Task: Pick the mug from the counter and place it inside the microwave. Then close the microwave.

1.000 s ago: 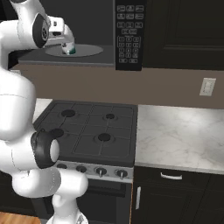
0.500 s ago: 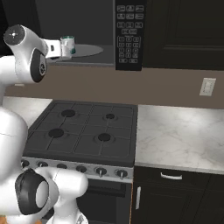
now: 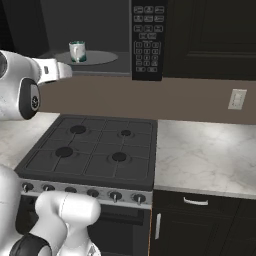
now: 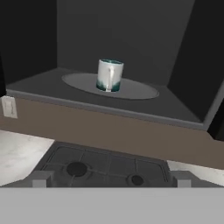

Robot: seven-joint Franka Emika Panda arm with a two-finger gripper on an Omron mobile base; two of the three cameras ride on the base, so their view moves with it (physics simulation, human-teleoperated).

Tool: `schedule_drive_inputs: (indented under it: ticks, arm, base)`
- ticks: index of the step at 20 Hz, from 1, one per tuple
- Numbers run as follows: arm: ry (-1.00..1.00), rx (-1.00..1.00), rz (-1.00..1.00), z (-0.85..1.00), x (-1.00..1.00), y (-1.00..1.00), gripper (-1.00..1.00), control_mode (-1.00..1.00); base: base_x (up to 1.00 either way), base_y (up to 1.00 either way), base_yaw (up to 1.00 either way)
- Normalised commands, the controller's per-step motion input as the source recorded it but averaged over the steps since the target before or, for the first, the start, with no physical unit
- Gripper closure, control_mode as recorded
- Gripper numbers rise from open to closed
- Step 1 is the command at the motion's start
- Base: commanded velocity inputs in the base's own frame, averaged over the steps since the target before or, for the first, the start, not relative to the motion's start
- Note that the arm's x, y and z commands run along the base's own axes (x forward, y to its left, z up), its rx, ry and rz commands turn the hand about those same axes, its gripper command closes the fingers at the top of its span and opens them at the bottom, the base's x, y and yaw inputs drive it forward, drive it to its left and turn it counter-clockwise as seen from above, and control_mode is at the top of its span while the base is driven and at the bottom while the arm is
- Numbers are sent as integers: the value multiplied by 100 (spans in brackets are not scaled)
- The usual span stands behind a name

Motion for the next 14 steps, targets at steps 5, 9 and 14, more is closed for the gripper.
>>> schedule_drive_inputs:
  ticks: [5, 9, 14]
  arm:
    - [0, 0, 0, 28, -64, 0, -100, -100]
    - [0, 0, 0, 19, -63, 0, -100, -100]
    - [0, 0, 0, 6, -60, 0, -100, -100]
  base:
    - [0, 0, 0]
    - [0, 0, 0]
    - [0, 0, 0]
